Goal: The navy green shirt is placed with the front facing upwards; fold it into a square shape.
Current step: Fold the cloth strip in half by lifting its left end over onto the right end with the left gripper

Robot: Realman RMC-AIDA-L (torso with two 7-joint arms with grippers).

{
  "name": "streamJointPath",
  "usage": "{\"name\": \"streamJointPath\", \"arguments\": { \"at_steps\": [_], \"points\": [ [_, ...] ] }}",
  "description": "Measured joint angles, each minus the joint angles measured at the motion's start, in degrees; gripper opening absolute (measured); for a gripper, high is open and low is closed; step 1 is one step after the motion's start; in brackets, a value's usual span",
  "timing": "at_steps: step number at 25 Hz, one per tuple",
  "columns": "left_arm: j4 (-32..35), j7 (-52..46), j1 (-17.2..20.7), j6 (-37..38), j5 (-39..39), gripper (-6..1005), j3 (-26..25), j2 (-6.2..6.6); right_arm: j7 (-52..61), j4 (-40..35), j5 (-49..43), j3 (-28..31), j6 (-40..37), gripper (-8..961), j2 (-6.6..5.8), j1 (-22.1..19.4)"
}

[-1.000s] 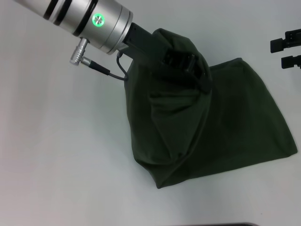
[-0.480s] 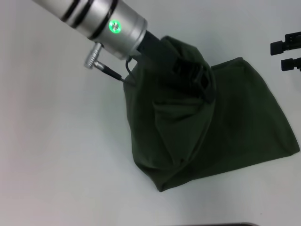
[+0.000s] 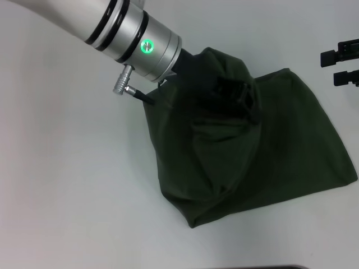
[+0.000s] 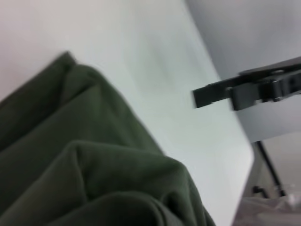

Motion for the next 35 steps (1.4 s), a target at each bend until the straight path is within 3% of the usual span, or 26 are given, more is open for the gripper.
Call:
{"name": "streamJointPath", "arguments": {
  "at_steps": [7, 30, 35],
  "points": [
    [0.4, 0.8, 0.8, 0.0, -4.8, 39, 2.7, 0.02, 0.2, 0.3, 0.0, 0.0, 0.8, 789, 0.02, 0.0],
    [0.8, 0.9, 0.5, -1.4, -5.2, 40, 3.9, -0.06, 0.1, 0.6, 0.0, 0.0, 0.8, 776, 0.01, 0.1],
    [0.7, 0.6, -0.1, -4.8, -5.0, 39, 10.7, -0.05, 0.1, 0.6, 0.0, -0.1, 0.8, 773, 0.02, 0.1]
  ]
}}
